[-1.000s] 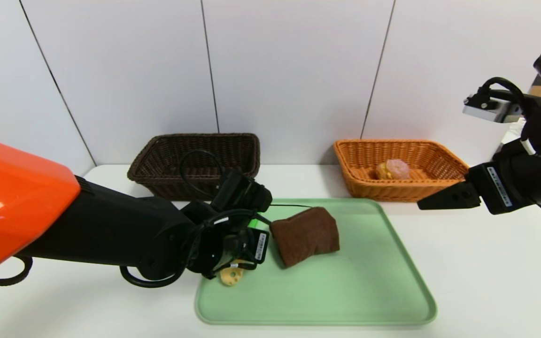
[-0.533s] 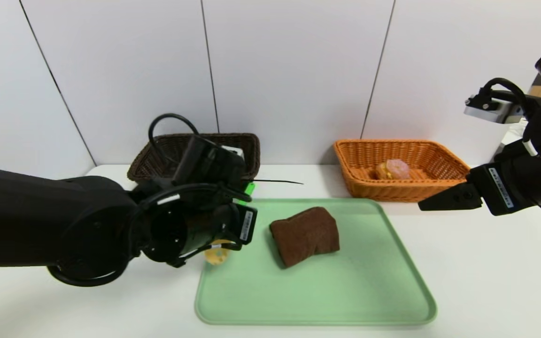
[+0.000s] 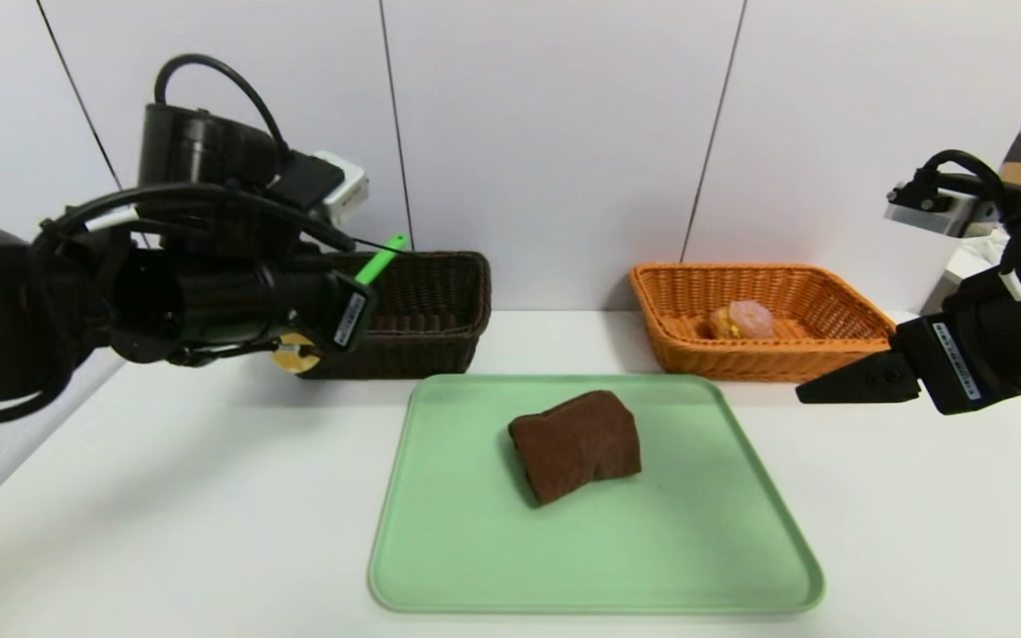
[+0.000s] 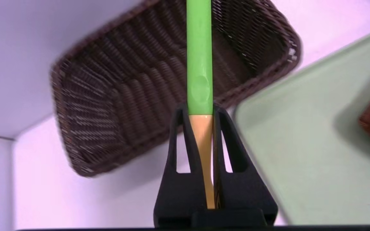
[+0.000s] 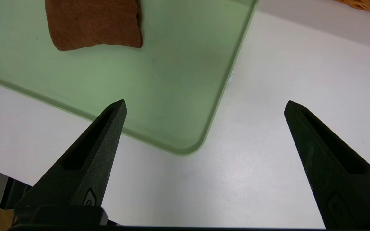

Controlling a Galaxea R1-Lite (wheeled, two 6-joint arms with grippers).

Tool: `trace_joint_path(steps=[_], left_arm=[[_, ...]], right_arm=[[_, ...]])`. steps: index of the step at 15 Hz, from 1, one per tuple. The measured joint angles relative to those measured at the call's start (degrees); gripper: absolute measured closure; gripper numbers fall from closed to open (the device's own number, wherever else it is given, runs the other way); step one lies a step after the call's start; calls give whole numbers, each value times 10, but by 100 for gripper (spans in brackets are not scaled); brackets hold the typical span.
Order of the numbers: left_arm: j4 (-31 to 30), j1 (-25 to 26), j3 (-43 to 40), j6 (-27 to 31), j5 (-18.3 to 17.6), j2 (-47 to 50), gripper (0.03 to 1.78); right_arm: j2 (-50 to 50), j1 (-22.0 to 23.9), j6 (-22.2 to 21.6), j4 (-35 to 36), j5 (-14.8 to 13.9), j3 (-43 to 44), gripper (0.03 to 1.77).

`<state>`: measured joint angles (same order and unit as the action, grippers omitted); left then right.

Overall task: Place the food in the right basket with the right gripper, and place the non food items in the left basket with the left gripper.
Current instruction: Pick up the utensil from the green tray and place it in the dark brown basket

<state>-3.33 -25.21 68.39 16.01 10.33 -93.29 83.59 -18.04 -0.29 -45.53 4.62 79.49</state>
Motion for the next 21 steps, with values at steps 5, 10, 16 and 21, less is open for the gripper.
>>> trace_joint_path(steps=[5,10,16,21], left_arm=[[-1,99,62,209,-154,-34,168],[-3,155,84,383,-255,-86,168],[-1,170,156,494,-256,-166,168],[1,162,211,507,-255,-230,168]], right_arm=[[-10,1,0,0,0,-10,10],[-18,7,0,1,0,-17,10],[-21,8,0,2,0,-26,10],[-20,10,0,2,0,-37,10]])
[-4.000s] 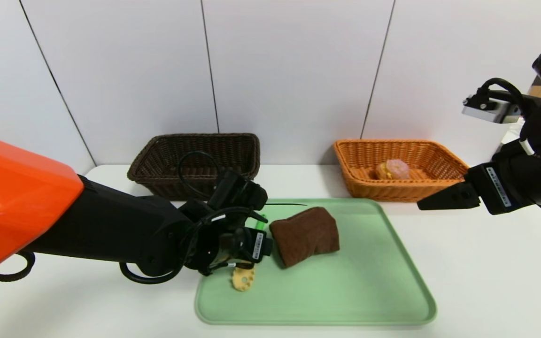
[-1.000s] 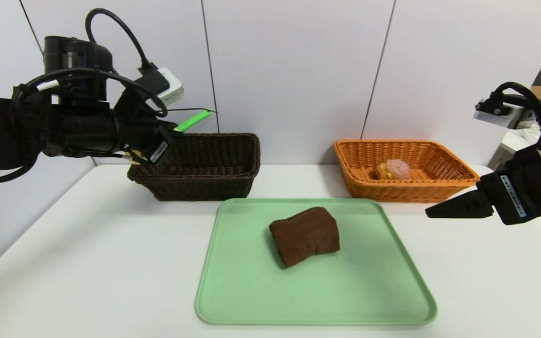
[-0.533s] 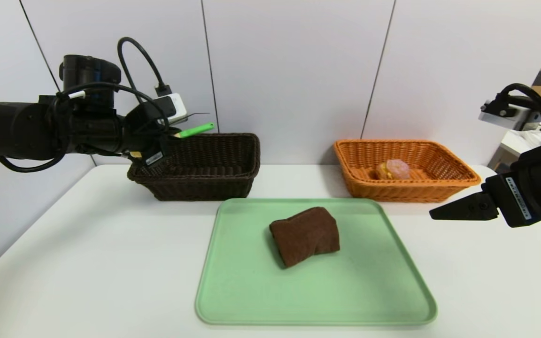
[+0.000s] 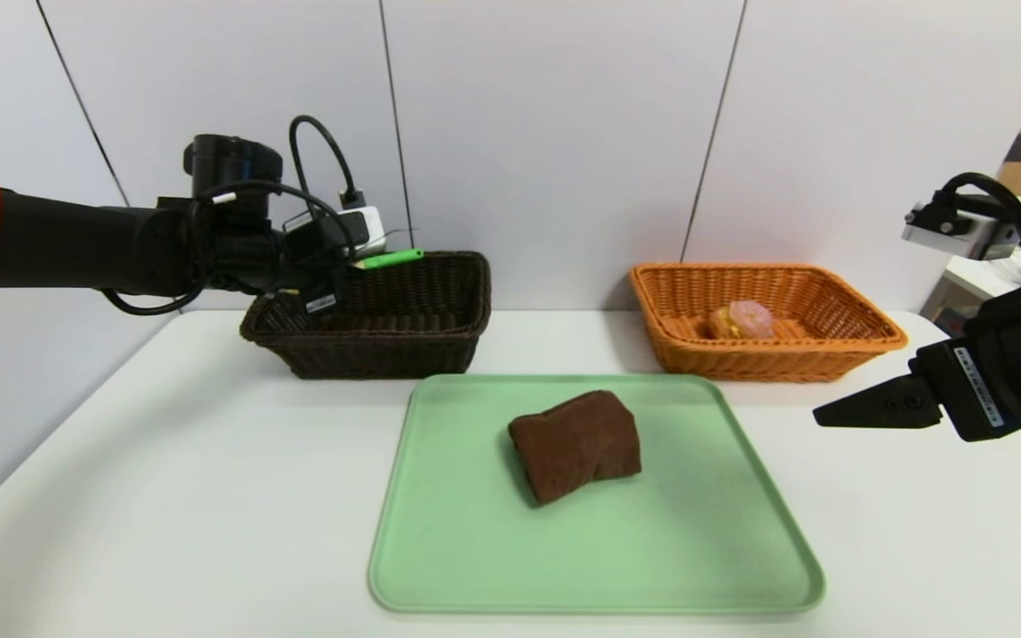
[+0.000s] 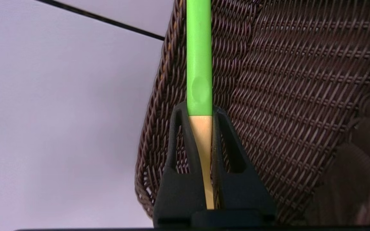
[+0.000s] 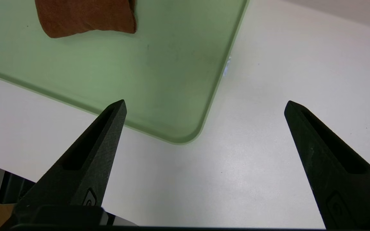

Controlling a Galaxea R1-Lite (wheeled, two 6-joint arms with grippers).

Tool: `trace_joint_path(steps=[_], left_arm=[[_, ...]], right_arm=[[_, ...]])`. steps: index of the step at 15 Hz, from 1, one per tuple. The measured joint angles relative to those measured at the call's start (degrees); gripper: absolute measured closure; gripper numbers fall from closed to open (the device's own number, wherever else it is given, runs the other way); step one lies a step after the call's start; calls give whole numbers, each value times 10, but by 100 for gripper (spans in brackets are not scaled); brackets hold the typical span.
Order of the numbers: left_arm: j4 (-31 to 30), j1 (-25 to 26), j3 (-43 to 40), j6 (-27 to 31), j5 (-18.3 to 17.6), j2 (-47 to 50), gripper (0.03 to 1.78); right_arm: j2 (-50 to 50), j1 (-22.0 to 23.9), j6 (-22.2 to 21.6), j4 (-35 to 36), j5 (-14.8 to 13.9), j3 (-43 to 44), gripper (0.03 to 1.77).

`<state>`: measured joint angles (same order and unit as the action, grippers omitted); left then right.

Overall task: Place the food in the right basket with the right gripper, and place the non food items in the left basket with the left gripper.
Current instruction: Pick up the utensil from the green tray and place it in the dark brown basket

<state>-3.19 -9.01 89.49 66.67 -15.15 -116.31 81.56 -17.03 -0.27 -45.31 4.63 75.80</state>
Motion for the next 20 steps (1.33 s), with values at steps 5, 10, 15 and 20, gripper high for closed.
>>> trace_joint_path(steps=[5,10,15,20], left_arm=[[36,-2,72,-4,4,-59,168],[43,-1,87,-5,5,-77,168],[70,-2,114,-10,5,-83,168],[93,-4,133,-11,5,-87,168]], right_arm=[[5,4,0,1,0,-2,10],[11,5,0,2,1,-2,10],[12,5,0,2,0,-2,10],[13,5,0,3,0,-1,10]])
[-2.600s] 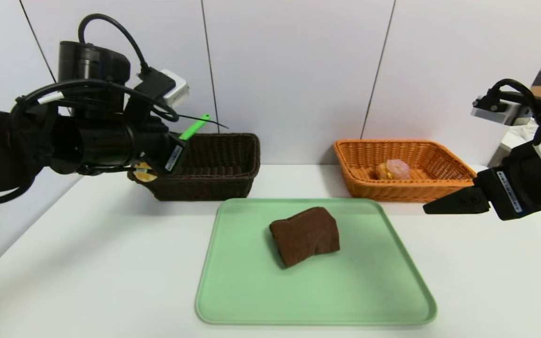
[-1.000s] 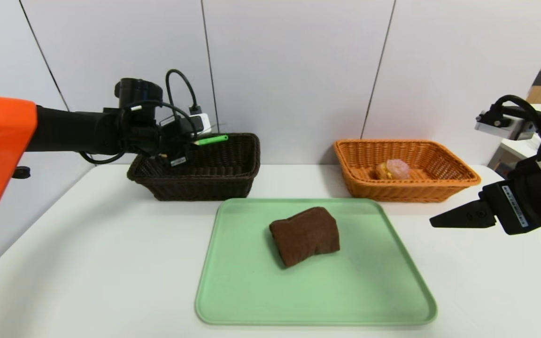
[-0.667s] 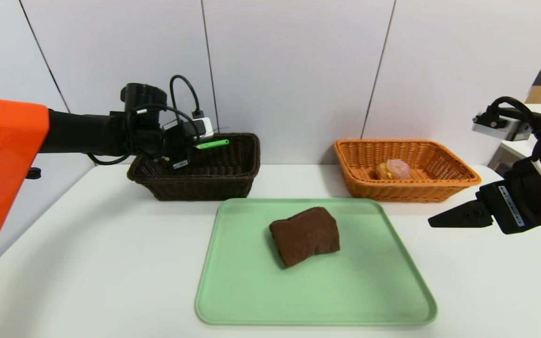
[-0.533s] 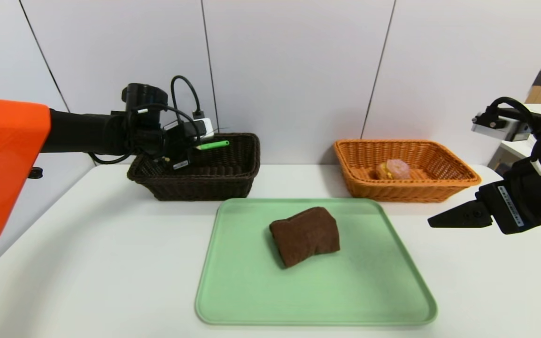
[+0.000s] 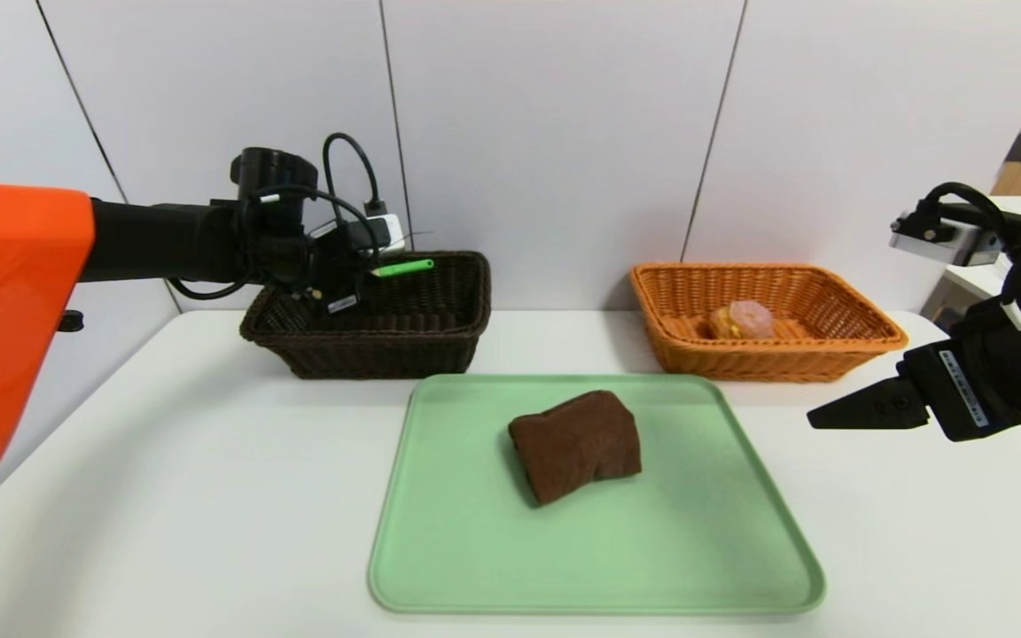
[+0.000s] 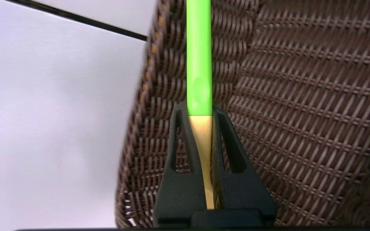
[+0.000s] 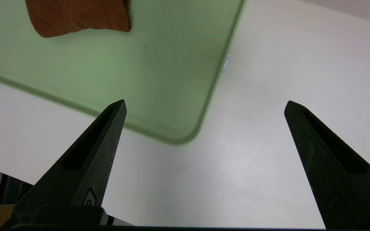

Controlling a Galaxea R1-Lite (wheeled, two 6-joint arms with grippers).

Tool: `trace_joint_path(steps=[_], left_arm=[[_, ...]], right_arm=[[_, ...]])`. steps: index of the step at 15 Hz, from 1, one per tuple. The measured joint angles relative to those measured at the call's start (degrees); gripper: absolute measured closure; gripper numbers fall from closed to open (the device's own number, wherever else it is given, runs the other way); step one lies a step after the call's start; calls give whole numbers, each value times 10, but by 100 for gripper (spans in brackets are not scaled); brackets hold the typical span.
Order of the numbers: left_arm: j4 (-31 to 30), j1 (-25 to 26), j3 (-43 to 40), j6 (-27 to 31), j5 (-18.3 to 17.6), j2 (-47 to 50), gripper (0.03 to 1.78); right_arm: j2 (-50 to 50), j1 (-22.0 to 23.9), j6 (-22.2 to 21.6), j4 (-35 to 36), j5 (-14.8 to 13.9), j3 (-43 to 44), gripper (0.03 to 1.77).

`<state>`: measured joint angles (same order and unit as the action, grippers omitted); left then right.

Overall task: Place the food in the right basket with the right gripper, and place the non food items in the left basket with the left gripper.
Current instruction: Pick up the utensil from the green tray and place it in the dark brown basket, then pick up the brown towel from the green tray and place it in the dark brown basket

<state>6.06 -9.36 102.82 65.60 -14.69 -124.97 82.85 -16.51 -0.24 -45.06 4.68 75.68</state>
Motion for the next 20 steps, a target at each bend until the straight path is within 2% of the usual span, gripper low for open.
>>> trace_joint_path(steps=[4,9,12,16,20], left_arm=[[36,0,18,-5,-1,-2,168],[57,0,39,-7,-2,-6,96],[59,0,50,-26,-2,-8,69],[98,-24,81,-120,-2,12,45],[153,-86,54,-281,-1,68,31]], right_arm=[[2,0,0,0,0,0,10],[4,0,0,0,1,0,10],[4,0,0,0,0,0,10],[3,0,-1,0,1,0,10],[-5,9,-1,0,0,0,10]])
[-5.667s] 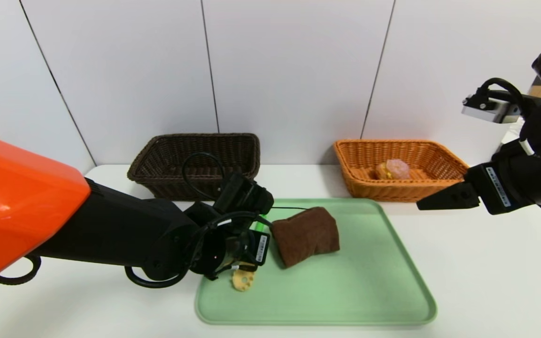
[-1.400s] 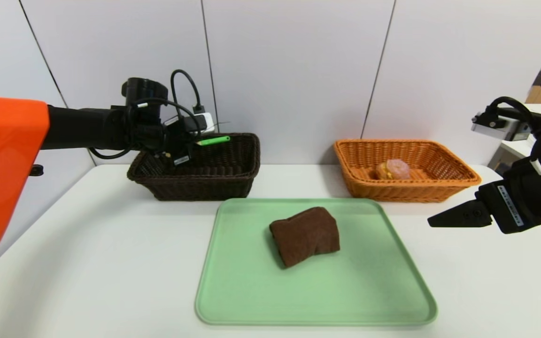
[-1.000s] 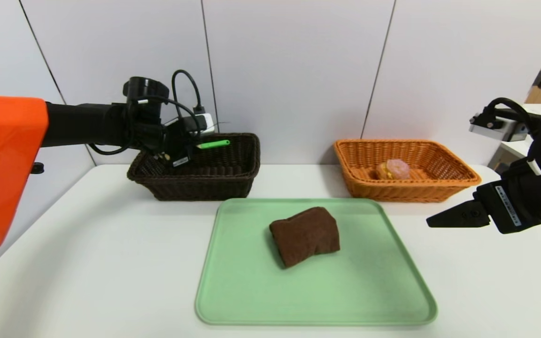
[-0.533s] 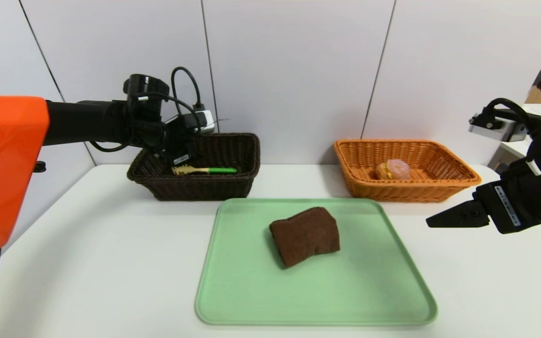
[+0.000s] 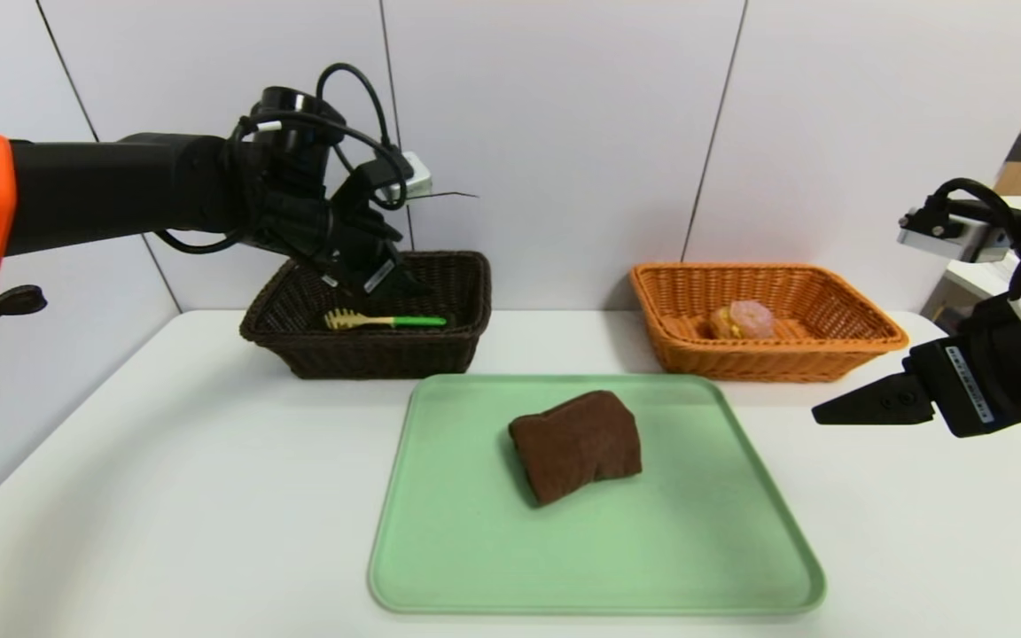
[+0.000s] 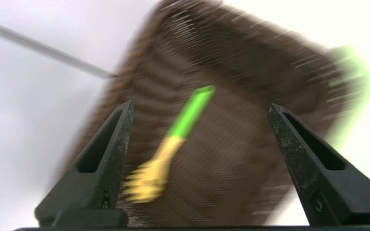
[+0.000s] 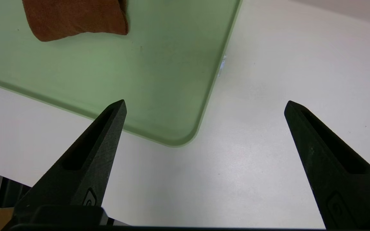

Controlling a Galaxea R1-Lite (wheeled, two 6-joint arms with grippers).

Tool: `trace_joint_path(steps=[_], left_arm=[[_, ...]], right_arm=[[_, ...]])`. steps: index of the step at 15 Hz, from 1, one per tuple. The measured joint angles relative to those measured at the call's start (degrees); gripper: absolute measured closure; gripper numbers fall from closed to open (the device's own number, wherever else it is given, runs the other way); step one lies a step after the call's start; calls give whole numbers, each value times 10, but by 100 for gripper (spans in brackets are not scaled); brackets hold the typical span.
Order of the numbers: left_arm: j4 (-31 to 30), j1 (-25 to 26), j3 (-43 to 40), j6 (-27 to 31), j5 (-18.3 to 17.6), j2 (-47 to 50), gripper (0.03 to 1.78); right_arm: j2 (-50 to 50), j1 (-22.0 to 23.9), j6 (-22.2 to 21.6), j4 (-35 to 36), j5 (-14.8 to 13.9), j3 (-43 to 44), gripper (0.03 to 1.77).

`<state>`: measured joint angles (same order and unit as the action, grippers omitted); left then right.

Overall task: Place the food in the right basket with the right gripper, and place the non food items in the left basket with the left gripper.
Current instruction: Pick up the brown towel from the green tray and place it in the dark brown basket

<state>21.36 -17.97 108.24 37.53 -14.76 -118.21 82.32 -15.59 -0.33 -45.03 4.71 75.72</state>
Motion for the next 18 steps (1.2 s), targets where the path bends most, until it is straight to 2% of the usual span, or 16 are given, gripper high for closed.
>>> trace_joint_path(steps=[2,6,9,13,18], left_arm=[[1,-39,-59,-78,6,39,27],[2,-109,-177,-161,27,115,20],[4,-155,-212,-241,35,150,17],[3,-214,-220,-284,101,161,15],[4,-271,-235,-315,109,139,13]], right_arm=[[-5,6,0,0,1,-1,10],[-12,9,-19,0,3,-3,10],[-12,9,-20,19,3,-11,10],[-13,9,-20,39,2,-22,10],[-17,9,-20,42,2,-23,10]])
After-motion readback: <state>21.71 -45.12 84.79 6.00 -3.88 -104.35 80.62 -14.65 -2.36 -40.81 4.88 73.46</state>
